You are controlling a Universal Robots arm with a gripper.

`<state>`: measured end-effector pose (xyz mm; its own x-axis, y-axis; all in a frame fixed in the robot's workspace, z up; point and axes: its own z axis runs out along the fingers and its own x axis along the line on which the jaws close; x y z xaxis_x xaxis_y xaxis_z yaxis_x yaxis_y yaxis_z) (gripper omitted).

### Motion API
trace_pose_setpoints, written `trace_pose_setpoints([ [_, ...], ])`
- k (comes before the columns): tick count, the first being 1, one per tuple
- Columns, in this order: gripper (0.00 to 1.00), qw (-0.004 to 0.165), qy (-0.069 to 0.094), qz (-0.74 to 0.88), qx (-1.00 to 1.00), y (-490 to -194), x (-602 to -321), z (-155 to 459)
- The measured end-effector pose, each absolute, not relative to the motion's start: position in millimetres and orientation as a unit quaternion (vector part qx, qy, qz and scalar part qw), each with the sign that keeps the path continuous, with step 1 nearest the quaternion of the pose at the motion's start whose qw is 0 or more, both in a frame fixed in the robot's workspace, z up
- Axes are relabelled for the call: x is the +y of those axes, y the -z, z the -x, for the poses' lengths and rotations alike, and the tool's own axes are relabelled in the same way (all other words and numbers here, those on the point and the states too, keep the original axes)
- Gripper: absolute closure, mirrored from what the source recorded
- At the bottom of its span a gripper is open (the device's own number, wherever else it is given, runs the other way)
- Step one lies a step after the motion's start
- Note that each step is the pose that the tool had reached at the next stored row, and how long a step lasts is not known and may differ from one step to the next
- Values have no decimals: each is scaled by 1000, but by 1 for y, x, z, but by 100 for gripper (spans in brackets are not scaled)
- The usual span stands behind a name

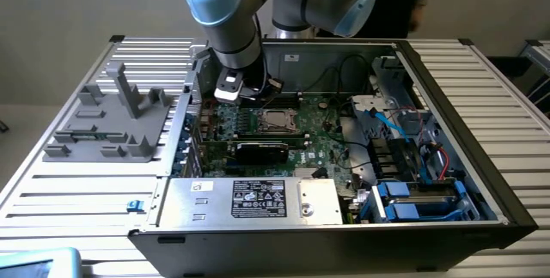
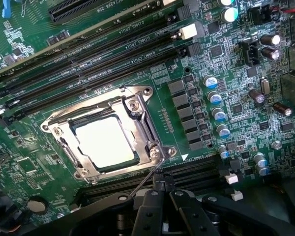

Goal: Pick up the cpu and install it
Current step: 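Install the first cpu locking lever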

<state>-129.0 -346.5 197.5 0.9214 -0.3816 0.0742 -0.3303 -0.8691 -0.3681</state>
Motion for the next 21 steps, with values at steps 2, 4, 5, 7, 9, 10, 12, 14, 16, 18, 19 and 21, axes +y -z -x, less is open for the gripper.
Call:
trace_pose_setpoints([
  [2,89,177,72,964,185,-197,-347,128],
  [4,89,177,72,964,185,-197,-347,127],
  [5,89,177,72,964,185,-196,-347,126],
  [7,89,177,72,964,185,-196,-347,124],
  [9,89,177,72,964,185,-196,-347,122],
  [10,89,177,73,964,186,-196,-347,121],
  [12,89,177,73,964,186,-196,-347,119],
  [14,89,177,73,964,186,-195,-347,117],
  [16,89,177,73,964,186,-195,-347,116],
  [18,89,177,73,964,186,-194,-347,114],
  [19,89,177,73,964,187,-194,-347,113],
  [21,89,177,73,964,187,-194,-348,112],
])
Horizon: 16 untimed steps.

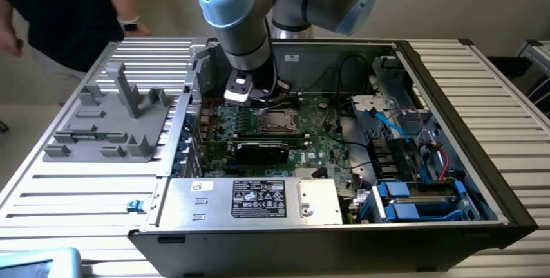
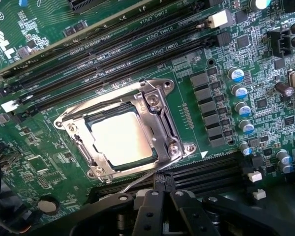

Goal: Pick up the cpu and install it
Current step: 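Install the first cpu locking lever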

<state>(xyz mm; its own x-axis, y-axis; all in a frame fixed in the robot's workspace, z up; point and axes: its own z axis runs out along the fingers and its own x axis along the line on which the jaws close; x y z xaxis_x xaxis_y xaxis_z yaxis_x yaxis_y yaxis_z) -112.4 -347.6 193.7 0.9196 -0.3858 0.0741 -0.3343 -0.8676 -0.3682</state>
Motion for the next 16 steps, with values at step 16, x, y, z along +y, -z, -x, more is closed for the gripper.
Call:
trace_pose_setpoints([
  [16,89,172,51,965,191,-194,-349,108],
])
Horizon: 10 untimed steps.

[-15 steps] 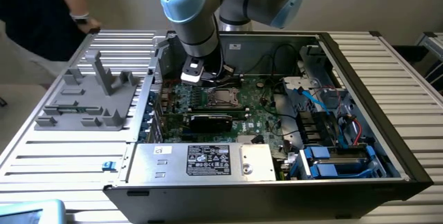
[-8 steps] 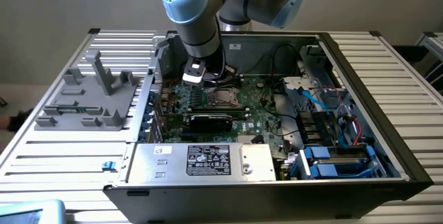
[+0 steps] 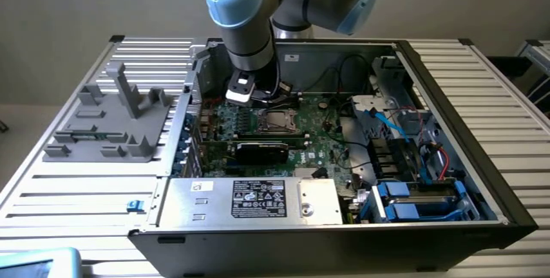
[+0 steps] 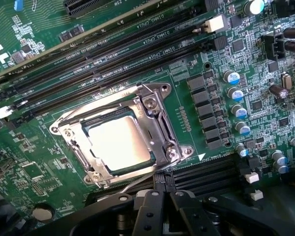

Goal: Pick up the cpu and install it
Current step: 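Install the first cpu locking lever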

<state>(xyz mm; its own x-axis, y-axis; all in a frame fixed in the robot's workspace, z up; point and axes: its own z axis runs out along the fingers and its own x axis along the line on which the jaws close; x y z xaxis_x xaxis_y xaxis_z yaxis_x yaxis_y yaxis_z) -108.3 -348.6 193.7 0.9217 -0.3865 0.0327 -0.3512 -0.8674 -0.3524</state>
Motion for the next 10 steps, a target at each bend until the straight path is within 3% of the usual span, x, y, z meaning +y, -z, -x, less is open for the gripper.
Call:
trace_pose_setpoints([
  [10,89,170,52,965,191,-195,-349,102],
])
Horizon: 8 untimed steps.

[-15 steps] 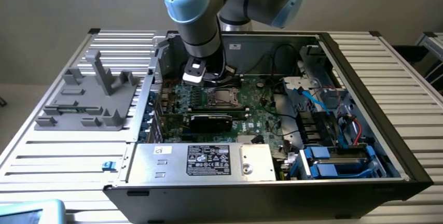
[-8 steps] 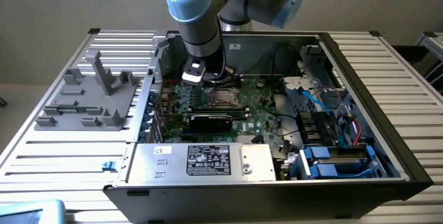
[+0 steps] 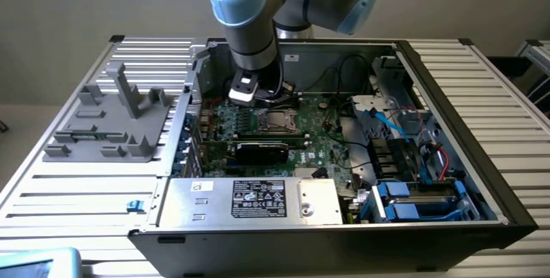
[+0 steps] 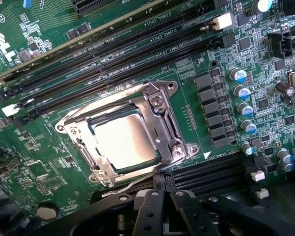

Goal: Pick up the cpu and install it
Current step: 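Install the first cpu locking lever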

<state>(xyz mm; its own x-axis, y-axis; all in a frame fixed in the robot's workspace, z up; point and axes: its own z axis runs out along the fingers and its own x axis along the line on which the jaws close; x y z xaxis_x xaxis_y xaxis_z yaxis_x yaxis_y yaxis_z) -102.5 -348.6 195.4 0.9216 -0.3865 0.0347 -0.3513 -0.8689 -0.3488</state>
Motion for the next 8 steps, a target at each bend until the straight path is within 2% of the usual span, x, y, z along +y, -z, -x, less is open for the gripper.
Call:
trace_pose_setpoints([
  [8,89,169,52,966,191,-196,-349,96],
])
